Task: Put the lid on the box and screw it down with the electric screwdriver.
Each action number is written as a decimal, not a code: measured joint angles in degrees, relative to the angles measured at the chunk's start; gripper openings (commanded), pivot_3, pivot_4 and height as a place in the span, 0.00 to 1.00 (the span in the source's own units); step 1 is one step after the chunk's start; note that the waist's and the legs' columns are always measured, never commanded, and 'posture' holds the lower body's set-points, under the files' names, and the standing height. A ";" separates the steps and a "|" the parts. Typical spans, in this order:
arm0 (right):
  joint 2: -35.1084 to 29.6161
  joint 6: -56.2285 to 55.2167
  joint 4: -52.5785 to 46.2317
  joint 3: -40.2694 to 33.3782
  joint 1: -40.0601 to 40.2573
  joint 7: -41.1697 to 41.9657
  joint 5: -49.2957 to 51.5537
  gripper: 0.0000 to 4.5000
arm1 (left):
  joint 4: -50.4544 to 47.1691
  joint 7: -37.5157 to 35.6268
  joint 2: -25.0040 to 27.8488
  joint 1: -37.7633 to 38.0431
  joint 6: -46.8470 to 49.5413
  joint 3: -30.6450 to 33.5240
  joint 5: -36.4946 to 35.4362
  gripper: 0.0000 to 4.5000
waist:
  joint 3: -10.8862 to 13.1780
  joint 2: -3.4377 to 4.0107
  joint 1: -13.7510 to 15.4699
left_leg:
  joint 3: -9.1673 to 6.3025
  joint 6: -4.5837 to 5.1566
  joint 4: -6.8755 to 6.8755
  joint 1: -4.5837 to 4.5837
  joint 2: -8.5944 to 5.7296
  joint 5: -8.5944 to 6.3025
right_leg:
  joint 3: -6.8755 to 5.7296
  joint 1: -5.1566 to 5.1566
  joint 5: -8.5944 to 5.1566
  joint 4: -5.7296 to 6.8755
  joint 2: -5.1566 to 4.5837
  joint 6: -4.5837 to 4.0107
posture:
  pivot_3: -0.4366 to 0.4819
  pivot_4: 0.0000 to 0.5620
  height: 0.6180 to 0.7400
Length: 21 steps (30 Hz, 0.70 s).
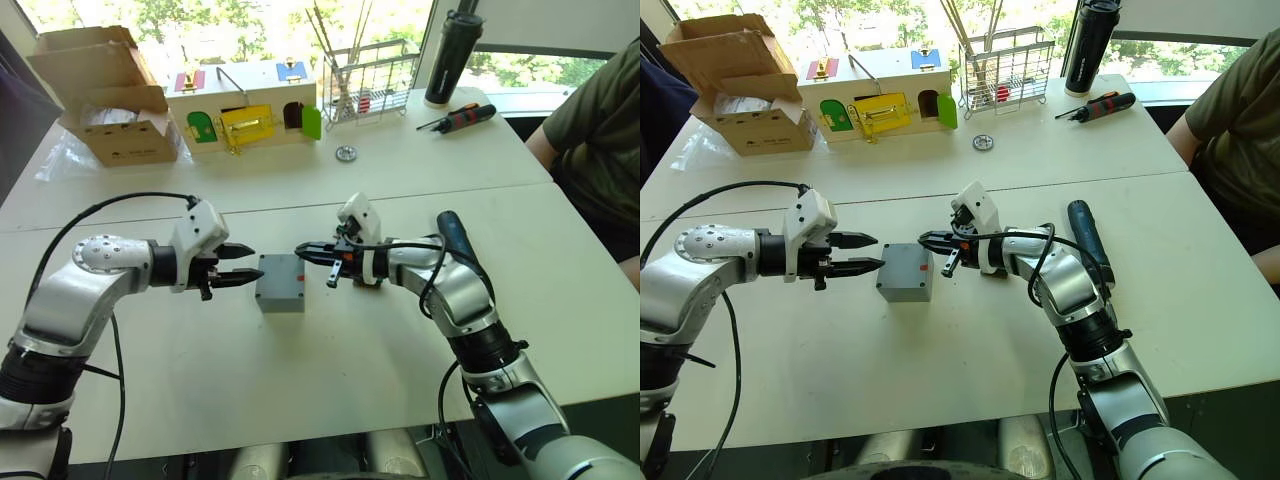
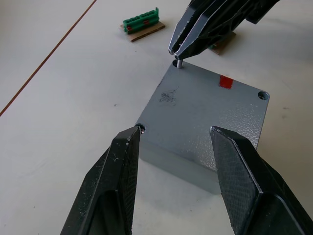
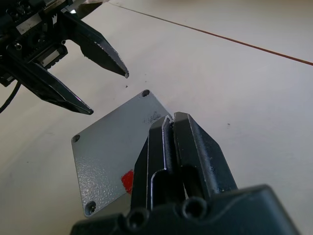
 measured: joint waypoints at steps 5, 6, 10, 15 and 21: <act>-0.01 -0.43 0.34 -0.04 -0.01 0.04 -0.05 0.01 | 0.05 0.03 -0.19 -0.04 -0.10 -0.05 0.03 0.51 | 0.00 0.00 0.00 | 0.00 0.00 0.00 0.00 0.00 0.00 | 0.00 0.00 0.00 0.00 0.00 0.00 | 0.48 0.27 1.00; -0.02 -0.44 0.35 -0.06 -0.01 0.05 -0.05 0.01 | 0.08 0.02 -0.20 -0.04 -0.12 -0.05 0.04 0.51 | 0.00 0.00 0.00 | 0.00 0.00 0.00 0.00 0.00 0.00 | 0.00 0.00 0.00 0.00 0.00 0.00 | 0.48 0.27 1.00; -0.19 -0.44 0.36 -0.12 -0.01 0.10 -0.05 0.01 | 0.21 0.02 -0.26 -0.05 -0.17 -0.05 0.09 0.51 | 0.00 0.00 0.00 | 0.00 0.00 0.00 0.00 0.00 0.00 | 0.00 0.00 0.00 0.00 0.00 0.00 | 0.48 0.27 1.00; -0.19 -0.51 0.48 -0.12 -0.01 0.05 -0.13 0.01 | 0.30 0.01 -0.67 -0.18 -0.25 -0.14 0.42 0.51 | 0.00 0.00 0.00 | 0.00 0.00 0.00 0.00 0.00 0.00 | 0.00 0.00 0.00 0.00 0.00 0.00 | 0.48 0.27 1.00; -0.13 -1.29 1.25 -0.12 -0.09 0.00 -0.23 0.01 | 0.71 -0.07 -1.00 -0.22 -0.28 -0.17 1.19 0.51 | 0.00 0.00 -0.01 | 0.00 0.00 0.00 0.00 0.00 0.00 | 0.00 0.00 0.00 0.00 0.00 0.00 | 0.48 0.27 1.00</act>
